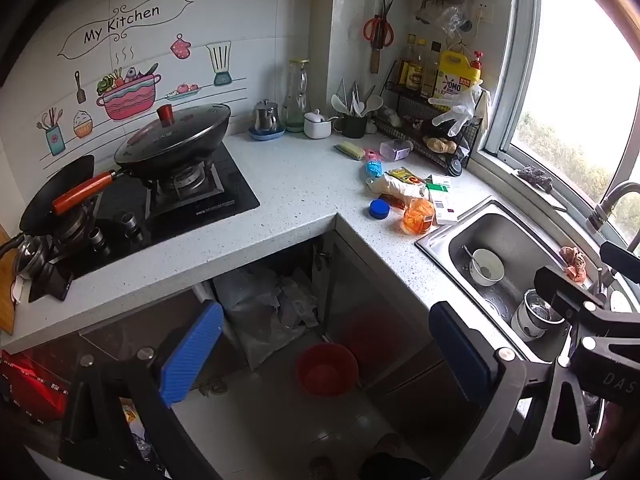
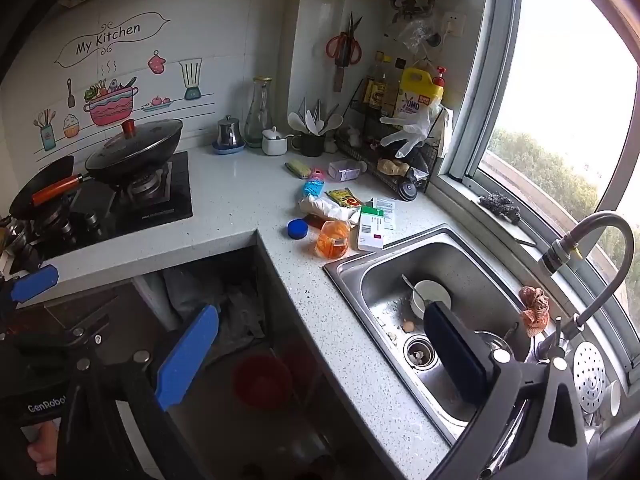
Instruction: Collect trash
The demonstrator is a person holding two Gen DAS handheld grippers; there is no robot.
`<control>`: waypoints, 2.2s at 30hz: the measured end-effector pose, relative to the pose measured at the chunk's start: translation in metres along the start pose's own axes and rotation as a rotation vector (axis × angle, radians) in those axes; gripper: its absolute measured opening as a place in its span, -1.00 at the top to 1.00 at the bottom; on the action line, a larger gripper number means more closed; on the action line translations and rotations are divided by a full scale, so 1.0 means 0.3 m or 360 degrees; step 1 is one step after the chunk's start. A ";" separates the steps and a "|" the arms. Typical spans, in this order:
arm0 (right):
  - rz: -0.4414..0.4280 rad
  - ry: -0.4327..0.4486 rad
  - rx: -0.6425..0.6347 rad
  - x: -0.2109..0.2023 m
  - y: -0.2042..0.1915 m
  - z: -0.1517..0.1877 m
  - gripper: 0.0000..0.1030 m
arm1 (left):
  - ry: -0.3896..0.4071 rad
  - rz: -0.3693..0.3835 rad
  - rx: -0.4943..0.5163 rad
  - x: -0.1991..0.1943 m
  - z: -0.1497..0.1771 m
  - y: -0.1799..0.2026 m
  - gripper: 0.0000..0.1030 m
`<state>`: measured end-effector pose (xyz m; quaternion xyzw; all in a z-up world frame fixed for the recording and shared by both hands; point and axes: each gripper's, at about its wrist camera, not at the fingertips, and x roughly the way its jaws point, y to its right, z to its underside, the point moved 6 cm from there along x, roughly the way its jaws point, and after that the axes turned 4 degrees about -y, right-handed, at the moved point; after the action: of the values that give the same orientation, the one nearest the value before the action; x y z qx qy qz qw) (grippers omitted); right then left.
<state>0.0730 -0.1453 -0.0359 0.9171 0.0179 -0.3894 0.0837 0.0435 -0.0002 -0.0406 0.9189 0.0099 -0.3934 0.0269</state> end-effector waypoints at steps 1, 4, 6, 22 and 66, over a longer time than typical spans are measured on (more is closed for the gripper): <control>-0.0002 -0.0001 -0.0001 0.000 -0.003 -0.004 -1.00 | 0.0005 -0.0002 -0.0004 -0.003 0.002 0.002 -0.99; -0.0012 -0.0006 -0.0003 0.013 -0.009 0.016 -1.00 | 0.0040 -0.0011 0.0015 -0.015 0.040 0.010 -0.99; -0.0023 -0.0009 -0.0004 0.014 -0.006 0.021 -1.00 | -0.0049 0.0003 -0.0011 0.004 0.039 0.002 -0.99; -0.0038 -0.0093 -0.0110 0.043 -0.079 0.005 -1.00 | -0.0089 -0.0009 -0.0088 0.016 0.035 -0.071 -0.99; -0.0054 -0.0162 -0.0145 0.093 -0.118 0.010 -1.00 | -0.0134 -0.0008 -0.0092 0.066 0.047 -0.122 -0.99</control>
<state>0.0868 -0.1119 -0.0630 0.8908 0.0468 -0.4358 0.1197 0.0455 0.0354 -0.0663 0.9003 0.0224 -0.4314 0.0529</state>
